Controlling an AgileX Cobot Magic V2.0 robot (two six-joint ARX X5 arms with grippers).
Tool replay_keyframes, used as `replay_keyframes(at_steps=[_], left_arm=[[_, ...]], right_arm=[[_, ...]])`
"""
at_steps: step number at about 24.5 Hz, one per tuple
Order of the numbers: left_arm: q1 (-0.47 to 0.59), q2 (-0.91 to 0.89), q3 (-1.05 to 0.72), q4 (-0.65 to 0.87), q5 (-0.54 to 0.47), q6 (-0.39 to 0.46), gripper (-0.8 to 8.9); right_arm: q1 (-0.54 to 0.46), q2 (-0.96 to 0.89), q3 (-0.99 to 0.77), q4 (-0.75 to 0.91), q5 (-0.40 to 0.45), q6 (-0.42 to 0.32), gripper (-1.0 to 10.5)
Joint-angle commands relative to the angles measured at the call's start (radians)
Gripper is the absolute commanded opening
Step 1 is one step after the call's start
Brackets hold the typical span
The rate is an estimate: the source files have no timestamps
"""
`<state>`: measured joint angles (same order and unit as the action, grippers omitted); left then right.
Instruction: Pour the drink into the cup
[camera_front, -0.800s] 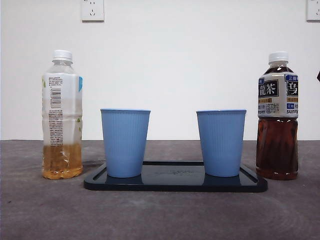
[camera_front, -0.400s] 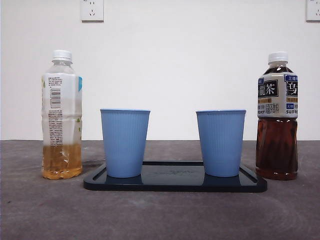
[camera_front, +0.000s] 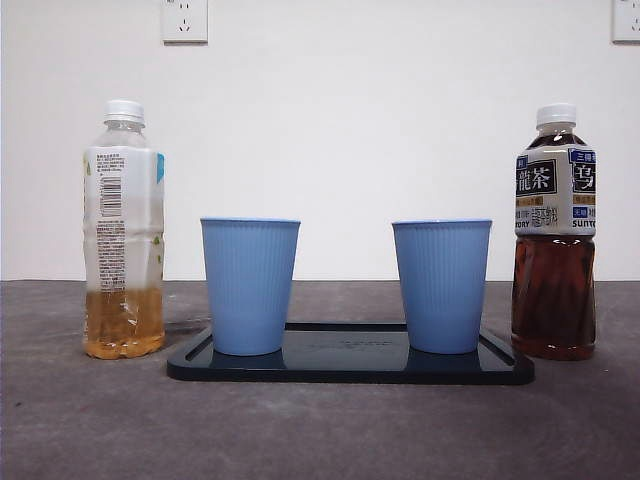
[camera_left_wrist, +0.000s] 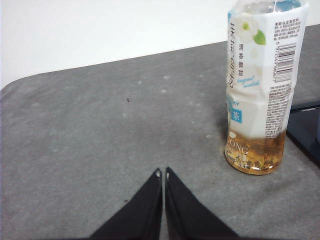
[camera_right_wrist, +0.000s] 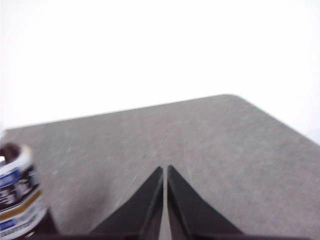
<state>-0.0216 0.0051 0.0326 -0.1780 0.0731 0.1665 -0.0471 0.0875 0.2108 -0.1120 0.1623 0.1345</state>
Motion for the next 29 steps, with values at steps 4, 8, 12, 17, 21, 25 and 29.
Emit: replay_keyframes(at_steps=[4, 8, 12, 17, 21, 25, 29], left_arm=[[0.003, -0.002, -0.021, -0.006, -0.003, 0.005, 0.08], [0.003, -0.002, -0.021, -0.006, -0.003, 0.005, 0.08], [0.003, -0.002, -0.021, -0.006, -0.003, 0.005, 0.08], [0.003, -0.002, -0.021, -0.006, -0.003, 0.005, 0.08], [0.003, -0.002, -0.021, -0.006, -0.003, 0.005, 0.08], [0.003, -0.002, -0.021, -0.006, -0.003, 0.005, 0.08], [0.003, -0.002, -0.021, -0.006, -0.003, 0.005, 0.08]], right_arm=[[-0.046, -0.069, -0.120, 0.075, -0.008, -0.013, 0.1], [-0.047, -0.084, -0.168, 0.075, -0.009, -0.020, 0.1], [-0.047, -0.084, -0.203, 0.069, -0.038, -0.019, 0.1], [-0.047, -0.084, -0.202, 0.013, -0.052, -0.037, 0.1], [-0.047, -0.084, -0.202, -0.041, -0.138, -0.081, 0.1], [-0.047, -0.084, -0.202, -0.073, -0.179, -0.105, 0.1], [-0.047, -0.084, -0.202, -0.072, -0.181, -0.106, 0.1]])
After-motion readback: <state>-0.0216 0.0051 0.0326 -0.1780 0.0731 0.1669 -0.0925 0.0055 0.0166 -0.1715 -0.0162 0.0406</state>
